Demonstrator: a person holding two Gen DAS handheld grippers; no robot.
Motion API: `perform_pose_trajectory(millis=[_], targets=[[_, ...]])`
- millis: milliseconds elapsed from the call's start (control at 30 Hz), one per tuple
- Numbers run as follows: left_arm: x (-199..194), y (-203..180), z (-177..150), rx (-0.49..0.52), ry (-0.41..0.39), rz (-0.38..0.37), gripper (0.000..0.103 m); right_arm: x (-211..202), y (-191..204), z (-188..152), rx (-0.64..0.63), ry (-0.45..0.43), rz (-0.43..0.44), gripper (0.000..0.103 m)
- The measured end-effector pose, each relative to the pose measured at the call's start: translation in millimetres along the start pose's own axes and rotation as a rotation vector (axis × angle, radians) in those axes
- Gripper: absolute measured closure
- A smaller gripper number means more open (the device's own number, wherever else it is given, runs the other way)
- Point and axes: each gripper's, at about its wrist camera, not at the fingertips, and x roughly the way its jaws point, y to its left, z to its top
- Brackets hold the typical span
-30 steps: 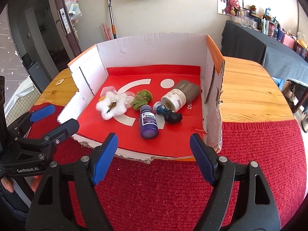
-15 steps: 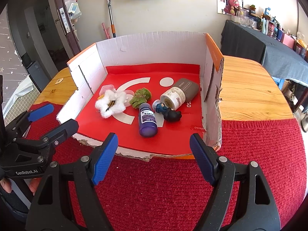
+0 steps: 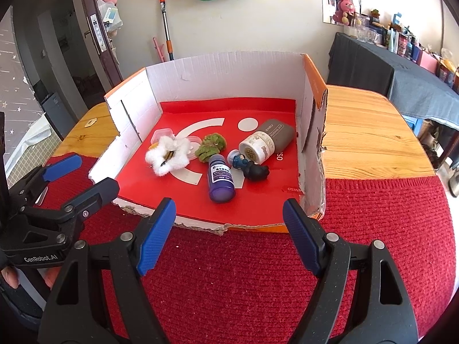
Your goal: Organize objects
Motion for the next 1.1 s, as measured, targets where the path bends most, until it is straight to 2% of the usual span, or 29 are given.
perform_pose_trajectory(millis=[767, 1100], targets=[[-21, -10, -17, 0.008, -0.014, 0.017, 0.000, -17, 2, -14, 0.001, -0.016, -0.001, 0.026], [-28, -13, -31, 0.006, -0.015, 0.017, 0.000, -26, 5, -33, 0.002, -0.019, 0.000, 0.026]])
